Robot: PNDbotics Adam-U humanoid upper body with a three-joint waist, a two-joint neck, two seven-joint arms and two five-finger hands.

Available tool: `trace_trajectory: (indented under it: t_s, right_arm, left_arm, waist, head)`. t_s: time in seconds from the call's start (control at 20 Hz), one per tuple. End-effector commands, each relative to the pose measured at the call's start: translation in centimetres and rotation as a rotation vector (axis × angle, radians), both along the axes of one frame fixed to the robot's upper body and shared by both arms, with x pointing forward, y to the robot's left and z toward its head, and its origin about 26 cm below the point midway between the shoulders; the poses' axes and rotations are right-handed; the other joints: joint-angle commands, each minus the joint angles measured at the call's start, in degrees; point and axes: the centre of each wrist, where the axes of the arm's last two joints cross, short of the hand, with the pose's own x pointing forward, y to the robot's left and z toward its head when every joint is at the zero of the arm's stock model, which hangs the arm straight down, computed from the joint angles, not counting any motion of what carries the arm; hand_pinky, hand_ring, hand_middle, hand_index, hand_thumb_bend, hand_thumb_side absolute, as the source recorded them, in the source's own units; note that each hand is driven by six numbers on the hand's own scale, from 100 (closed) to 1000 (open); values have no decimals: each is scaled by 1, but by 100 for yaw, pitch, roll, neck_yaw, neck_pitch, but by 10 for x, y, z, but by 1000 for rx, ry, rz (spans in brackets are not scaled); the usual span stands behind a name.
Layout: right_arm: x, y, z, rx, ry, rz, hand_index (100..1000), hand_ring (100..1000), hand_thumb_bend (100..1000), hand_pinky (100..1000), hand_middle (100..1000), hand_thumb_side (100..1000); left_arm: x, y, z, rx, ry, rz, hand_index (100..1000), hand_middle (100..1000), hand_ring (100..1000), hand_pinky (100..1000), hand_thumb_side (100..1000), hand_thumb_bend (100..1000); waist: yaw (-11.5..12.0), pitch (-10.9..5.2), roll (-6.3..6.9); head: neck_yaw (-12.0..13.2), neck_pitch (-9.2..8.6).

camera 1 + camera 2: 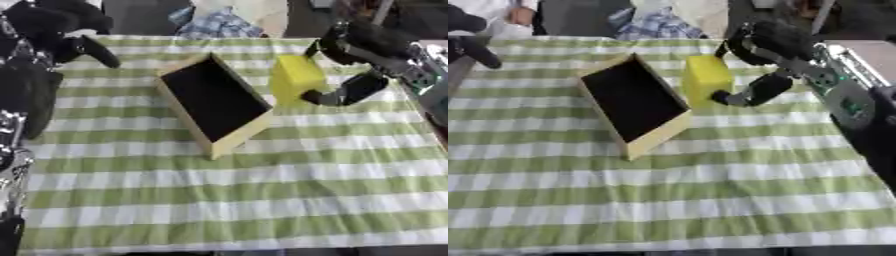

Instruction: Pick up objects on the table and place them in the box.

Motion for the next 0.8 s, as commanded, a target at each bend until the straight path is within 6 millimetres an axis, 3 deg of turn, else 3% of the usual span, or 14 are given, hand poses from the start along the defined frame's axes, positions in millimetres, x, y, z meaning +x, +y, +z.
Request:
trace_trajectory:
  t_s: [0.05, 0.35, 0.8]
  right_arm:
    - [10, 4, 20, -5, -39, -15, 458, 175, 394, 100, 161, 592]
    - [40, 25, 31, 12, -21, -7, 461, 174, 387, 100, 160, 595]
    - [74, 53, 24, 22, 45, -5, 466, 176, 376, 100, 160, 600]
  left_arm:
    - [-1, 3, 8, 3, -27, 4, 787, 747, 800, 607, 608, 100]
    - [-1, 3, 7, -2, -21, 5, 787, 747, 800, 608, 605, 100]
    - [-2, 1, 7, -3, -19, -3, 787, 747, 800, 607, 604, 100]
  waist:
    - [6, -96, 9]
    - [39, -120, 4]
    - [106, -99, 4]
  head:
    - [-13, 37]
    - [-81, 37]
    - [-172, 37]
